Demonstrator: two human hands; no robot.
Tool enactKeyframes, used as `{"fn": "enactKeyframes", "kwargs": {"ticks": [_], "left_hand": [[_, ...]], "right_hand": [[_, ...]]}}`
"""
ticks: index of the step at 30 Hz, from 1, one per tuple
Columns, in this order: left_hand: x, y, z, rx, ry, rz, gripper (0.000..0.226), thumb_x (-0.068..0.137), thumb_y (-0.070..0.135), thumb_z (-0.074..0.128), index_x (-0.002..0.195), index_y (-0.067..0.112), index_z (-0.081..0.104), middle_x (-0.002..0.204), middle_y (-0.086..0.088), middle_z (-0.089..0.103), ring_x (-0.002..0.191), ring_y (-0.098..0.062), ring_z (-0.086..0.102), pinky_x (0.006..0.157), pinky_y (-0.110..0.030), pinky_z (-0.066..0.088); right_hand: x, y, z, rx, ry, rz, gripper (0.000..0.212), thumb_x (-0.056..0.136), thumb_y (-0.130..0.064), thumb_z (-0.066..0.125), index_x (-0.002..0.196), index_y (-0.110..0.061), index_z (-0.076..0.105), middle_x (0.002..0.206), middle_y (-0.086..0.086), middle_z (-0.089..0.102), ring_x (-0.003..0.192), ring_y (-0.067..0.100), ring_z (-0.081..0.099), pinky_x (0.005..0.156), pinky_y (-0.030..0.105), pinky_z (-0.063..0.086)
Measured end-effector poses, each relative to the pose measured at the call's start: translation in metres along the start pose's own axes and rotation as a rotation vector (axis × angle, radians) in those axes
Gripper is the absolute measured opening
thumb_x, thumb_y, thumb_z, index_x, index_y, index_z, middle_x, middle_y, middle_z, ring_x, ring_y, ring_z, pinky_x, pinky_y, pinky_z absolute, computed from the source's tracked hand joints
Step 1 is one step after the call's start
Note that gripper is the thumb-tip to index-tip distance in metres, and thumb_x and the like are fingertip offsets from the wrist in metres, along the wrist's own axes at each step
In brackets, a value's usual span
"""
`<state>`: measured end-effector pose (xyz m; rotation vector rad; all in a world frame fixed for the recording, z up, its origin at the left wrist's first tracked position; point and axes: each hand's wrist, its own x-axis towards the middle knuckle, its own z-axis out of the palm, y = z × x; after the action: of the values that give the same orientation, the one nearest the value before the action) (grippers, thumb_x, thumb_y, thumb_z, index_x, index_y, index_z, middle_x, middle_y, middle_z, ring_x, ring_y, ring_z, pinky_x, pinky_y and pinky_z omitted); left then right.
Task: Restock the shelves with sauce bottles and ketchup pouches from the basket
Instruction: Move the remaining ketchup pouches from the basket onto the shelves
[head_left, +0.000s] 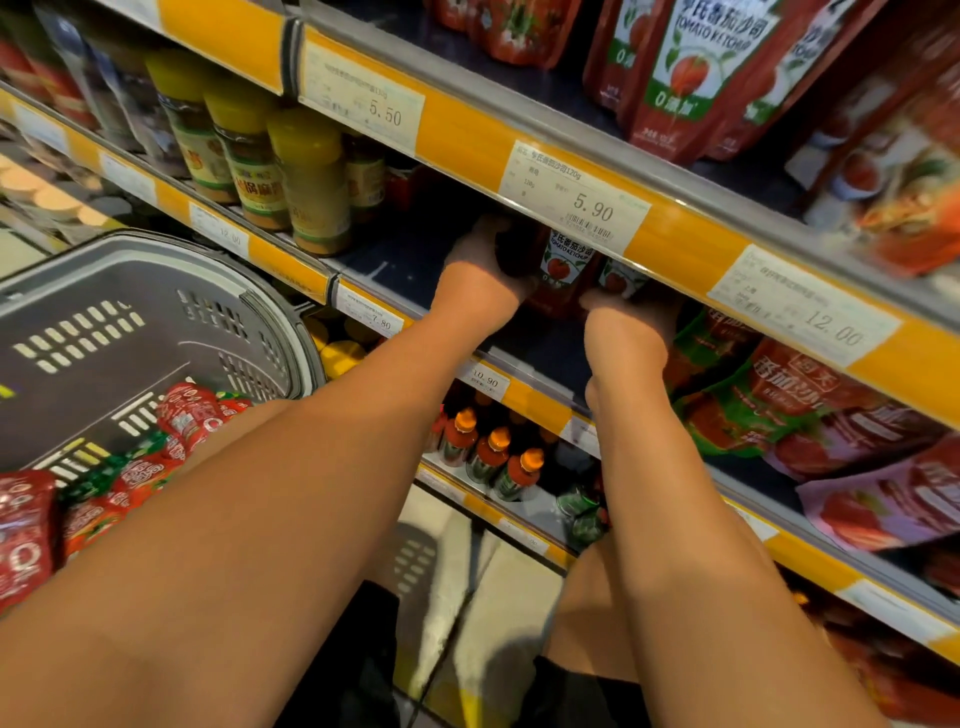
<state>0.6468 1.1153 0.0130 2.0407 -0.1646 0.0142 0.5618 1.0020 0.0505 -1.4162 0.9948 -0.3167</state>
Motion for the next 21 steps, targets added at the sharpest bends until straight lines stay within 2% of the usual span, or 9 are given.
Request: {"fn": "enactKeyframes", "kwargs": {"ticks": [1,4,6,9,10,13,15,18,21], "left_hand": [[-0.003,-0.002,-0.006,-0.036,0.012,-0.004,0.073,0.08,0.026,0.086,0.144,0.018,0.052,0.139,-0.004,0.062,0.13,-0.023,0.058,0.096,-0.025,0.045],[-0.016,-0.004,-0.027,-0.122,0.07,-0.03,0.072,0.08,0.024,0.086,0.144,0.018,0.052,0.136,-0.008,0.061,0.123,-0.023,0.059,0.091,-0.028,0.047],[-0.024,-0.003,-0.041,-0.145,0.114,-0.046,0.069,0.08,0.026,0.085,0.141,0.02,0.053,0.129,-0.005,0.062,0.118,-0.022,0.059,0.093,-0.034,0.051],[-0.038,-0.003,-0.061,-0.18,0.166,-0.042,0.057,0.082,0.027,0.084,0.131,0.02,0.055,0.118,0.001,0.06,0.11,-0.02,0.059,0.093,-0.038,0.054],[-0.044,-0.005,-0.069,-0.192,0.174,-0.031,0.054,0.082,0.026,0.083,0.128,0.02,0.055,0.117,0.0,0.06,0.11,-0.02,0.06,0.092,-0.037,0.054],[-0.066,-0.016,-0.095,-0.234,0.22,-0.017,0.048,0.084,0.022,0.081,0.125,0.023,0.057,0.119,0.003,0.059,0.113,-0.015,0.059,0.095,-0.03,0.05],[-0.083,-0.027,-0.117,-0.251,0.273,-0.003,0.043,0.086,0.021,0.079,0.123,0.025,0.058,0.121,0.006,0.06,0.115,-0.011,0.058,0.096,-0.024,0.048],[-0.113,-0.049,-0.156,-0.229,0.375,0.043,0.037,0.089,0.017,0.076,0.122,0.024,0.061,0.12,0.008,0.065,0.114,-0.004,0.059,0.086,-0.007,0.044],[-0.146,-0.083,-0.198,-0.185,0.469,0.059,0.033,0.089,0.012,0.073,0.117,0.027,0.065,0.116,0.011,0.068,0.115,-0.002,0.062,0.094,-0.017,0.047]], "right_hand": [[-0.007,0.002,-0.001,0.053,0.0,0.004,0.029,0.086,-0.022,0.077,0.109,-0.016,0.06,0.105,0.001,0.065,0.088,0.014,0.06,0.079,0.026,0.057],[-0.028,0.011,0.0,-0.02,0.011,-0.18,0.06,0.08,-0.017,0.076,0.136,-0.017,0.057,0.124,0.002,0.065,0.109,0.022,0.063,0.098,0.042,0.056],[-0.046,0.017,0.004,-0.02,0.003,-0.299,0.059,0.081,-0.012,0.074,0.137,-0.019,0.055,0.124,0.002,0.065,0.109,0.021,0.063,0.095,0.038,0.055],[-0.068,0.024,0.015,-0.072,-0.059,-0.388,0.036,0.084,-0.01,0.071,0.116,-0.022,0.058,0.114,0.0,0.063,0.108,0.022,0.063,0.081,0.029,0.051],[-0.075,0.028,0.019,-0.11,-0.1,-0.419,0.036,0.085,-0.011,0.07,0.116,-0.023,0.056,0.117,0.0,0.062,0.111,0.022,0.061,0.083,0.029,0.05],[-0.099,0.039,0.03,-0.206,-0.217,-0.561,0.055,0.087,-0.009,0.067,0.138,-0.023,0.051,0.133,-0.003,0.056,0.124,0.012,0.053,0.099,0.03,0.046],[-0.118,0.043,0.039,-0.217,-0.293,-0.651,0.057,0.088,-0.007,0.064,0.14,-0.026,0.05,0.134,-0.008,0.055,0.126,0.008,0.052,0.098,0.024,0.044],[-0.154,0.048,0.059,-0.244,-0.434,-0.753,0.058,0.088,-0.005,0.062,0.139,-0.03,0.051,0.133,-0.012,0.054,0.122,-0.002,0.05,0.092,0.01,0.039],[-0.196,0.052,0.085,-0.32,-0.606,-0.857,0.056,0.087,-0.007,0.065,0.135,-0.034,0.052,0.129,-0.015,0.052,0.118,-0.008,0.048,0.087,0.003,0.036]]}}
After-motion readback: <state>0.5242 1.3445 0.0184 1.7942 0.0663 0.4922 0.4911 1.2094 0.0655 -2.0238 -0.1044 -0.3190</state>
